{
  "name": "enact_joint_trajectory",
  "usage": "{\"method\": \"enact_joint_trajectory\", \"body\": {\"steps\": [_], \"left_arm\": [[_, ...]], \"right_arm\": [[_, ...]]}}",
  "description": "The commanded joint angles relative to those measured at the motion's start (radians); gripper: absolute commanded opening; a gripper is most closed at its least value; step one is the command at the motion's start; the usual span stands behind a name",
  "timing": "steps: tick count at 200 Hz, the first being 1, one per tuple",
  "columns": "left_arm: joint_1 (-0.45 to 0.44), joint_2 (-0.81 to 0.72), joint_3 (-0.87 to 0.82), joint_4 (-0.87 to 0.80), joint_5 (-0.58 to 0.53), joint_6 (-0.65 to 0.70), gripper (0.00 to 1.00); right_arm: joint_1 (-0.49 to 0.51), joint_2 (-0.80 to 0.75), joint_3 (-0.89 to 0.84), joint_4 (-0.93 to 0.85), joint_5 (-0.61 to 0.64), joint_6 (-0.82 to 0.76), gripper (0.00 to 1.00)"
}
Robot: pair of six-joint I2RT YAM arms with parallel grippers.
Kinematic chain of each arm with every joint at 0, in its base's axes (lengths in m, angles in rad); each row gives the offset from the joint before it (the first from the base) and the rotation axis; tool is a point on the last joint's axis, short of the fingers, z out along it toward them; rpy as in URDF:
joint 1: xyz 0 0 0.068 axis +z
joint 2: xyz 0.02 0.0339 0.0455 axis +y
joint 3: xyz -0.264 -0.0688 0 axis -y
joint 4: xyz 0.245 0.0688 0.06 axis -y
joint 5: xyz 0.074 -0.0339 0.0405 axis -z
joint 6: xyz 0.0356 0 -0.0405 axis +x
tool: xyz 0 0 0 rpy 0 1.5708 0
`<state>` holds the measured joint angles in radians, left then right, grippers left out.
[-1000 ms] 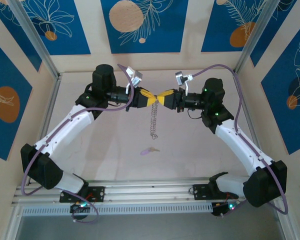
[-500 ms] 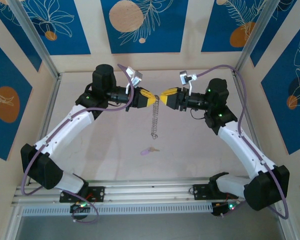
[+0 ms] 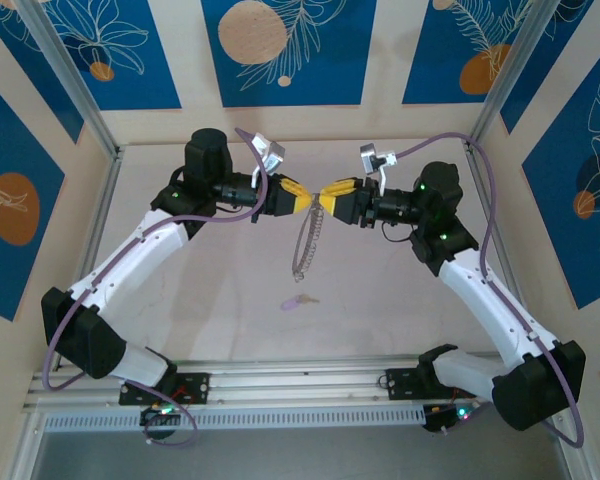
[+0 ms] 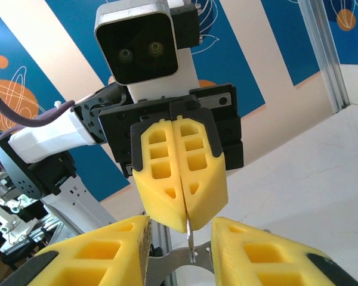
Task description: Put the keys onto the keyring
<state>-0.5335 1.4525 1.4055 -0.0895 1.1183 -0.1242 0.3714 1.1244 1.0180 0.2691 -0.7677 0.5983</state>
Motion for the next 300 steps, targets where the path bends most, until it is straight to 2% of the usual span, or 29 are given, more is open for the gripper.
{"method": "enact_joint_trajectory", "body": {"steps": [1, 59, 107, 154, 171, 215, 246, 300], "left_arm": [[-0.007, -0.013, 0.009, 0.050, 0.024, -0.002, 0.00], [-0.008, -0.018, 0.004, 0.056, 0.024, -0.007, 0.00], [-0.008, -0.018, 0.001, 0.064, 0.024, -0.012, 0.00], [-0.007, -0.031, -0.017, 0.094, -0.018, -0.034, 0.00], [-0.008, -0.050, -0.039, 0.125, -0.067, -0.052, 0.19], [-0.006, -0.110, -0.117, 0.207, -0.257, -0.113, 0.47], [-0.005, -0.125, -0.146, 0.226, -0.291, -0.142, 0.52], [-0.007, -0.129, -0.165, 0.214, -0.308, -0.142, 0.52]], "right_arm": [[0.015, 0.018, -0.005, 0.017, -0.016, 0.003, 0.32], [0.034, 0.052, -0.001, 0.035, -0.017, 0.005, 0.26], [0.038, 0.055, -0.005, 0.039, -0.020, 0.003, 0.00], [0.037, 0.045, -0.017, 0.027, 0.013, -0.011, 0.00], [0.032, 0.037, -0.028, 0.023, 0.039, -0.013, 0.00], [0.016, 0.022, -0.061, 0.044, 0.072, 0.010, 0.00], [0.011, 0.015, -0.066, 0.050, 0.077, 0.022, 0.00], [0.012, 0.005, -0.071, 0.045, 0.093, 0.026, 0.00]]}}
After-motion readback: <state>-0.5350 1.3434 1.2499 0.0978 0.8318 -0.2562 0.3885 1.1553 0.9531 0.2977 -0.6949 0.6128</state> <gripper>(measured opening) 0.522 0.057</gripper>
